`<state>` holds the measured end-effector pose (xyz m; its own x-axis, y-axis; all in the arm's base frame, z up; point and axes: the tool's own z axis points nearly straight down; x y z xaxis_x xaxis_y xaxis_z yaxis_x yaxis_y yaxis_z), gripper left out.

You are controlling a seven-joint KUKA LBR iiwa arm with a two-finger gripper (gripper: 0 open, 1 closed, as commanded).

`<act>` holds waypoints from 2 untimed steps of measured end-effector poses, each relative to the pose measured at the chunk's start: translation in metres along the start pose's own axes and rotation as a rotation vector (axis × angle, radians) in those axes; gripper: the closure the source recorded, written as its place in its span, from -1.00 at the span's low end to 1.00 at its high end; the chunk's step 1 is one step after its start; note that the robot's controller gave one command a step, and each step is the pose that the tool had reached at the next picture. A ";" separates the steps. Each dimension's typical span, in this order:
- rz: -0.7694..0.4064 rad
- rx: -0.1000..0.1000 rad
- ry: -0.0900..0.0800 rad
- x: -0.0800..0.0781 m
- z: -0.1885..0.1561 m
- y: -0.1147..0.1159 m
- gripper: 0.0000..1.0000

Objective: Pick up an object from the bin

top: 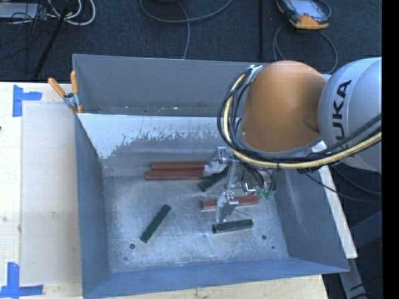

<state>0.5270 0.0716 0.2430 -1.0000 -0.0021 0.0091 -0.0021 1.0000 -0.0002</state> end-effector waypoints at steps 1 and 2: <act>0.002 -0.001 -0.008 -0.001 -0.004 0.000 -1.00; -0.108 -0.001 -0.017 0.008 0.025 -0.022 -1.00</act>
Offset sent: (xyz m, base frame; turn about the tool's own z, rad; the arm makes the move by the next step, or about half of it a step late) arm -0.0235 -0.0564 -0.0650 -0.2187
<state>0.5185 0.0494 0.2179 -0.9939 -0.1104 -0.0078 -0.1104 0.9939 0.0010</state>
